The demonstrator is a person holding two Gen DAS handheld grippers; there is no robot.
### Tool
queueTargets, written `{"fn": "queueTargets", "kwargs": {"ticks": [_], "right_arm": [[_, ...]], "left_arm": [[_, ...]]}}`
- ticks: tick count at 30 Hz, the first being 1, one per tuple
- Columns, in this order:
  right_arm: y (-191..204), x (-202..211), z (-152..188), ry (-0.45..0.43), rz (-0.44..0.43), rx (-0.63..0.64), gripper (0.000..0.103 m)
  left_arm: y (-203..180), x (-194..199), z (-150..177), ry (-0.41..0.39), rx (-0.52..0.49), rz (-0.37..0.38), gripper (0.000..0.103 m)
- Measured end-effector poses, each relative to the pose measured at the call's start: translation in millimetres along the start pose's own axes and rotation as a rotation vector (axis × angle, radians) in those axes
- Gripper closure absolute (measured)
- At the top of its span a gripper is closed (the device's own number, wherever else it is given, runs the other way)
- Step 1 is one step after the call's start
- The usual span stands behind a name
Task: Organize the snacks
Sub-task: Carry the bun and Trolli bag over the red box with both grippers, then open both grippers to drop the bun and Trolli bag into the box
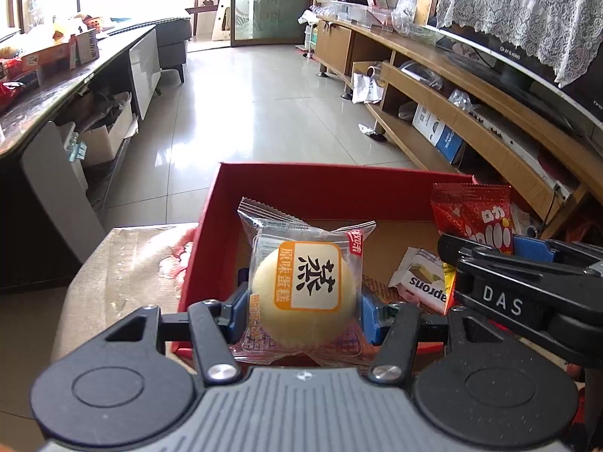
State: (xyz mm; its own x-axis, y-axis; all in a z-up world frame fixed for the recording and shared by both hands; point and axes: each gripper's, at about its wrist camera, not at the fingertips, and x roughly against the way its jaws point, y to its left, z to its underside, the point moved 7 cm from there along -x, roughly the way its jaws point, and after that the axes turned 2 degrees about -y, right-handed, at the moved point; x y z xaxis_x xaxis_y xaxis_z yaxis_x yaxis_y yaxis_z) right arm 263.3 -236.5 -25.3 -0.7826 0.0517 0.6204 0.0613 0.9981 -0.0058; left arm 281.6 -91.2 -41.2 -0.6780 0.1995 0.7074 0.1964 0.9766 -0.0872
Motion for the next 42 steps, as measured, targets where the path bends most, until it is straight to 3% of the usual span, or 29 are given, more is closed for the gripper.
{"fn": "queueTargets", "kwargs": {"ticks": [14,18,21,25,42], "right_arm": [[3,-34,15,0.048,0.016,0.02,0.043],[2,-36,15,0.038,0.025,0.023,0.024],[2,-30,9,0.008,0.018,0.022,0.017],[-2,-22,2,-0.017,0.014,0.002,0.015],[-18,17,-14,-0.057,0.031,-0.061,0.015]], "left_arm": [[1,-33,13,0.038,-0.02,-0.027,0.051],[0,-34,12,0.044,-0.029,-0.032,0.051],[-1,-30,9,0.03,-0.036,-0.031,0.05],[-1,-21,4,0.011,-0.035,-0.028,0.044],[8,32,-14,-0.041,0.005,-0.026,0.041]]}}
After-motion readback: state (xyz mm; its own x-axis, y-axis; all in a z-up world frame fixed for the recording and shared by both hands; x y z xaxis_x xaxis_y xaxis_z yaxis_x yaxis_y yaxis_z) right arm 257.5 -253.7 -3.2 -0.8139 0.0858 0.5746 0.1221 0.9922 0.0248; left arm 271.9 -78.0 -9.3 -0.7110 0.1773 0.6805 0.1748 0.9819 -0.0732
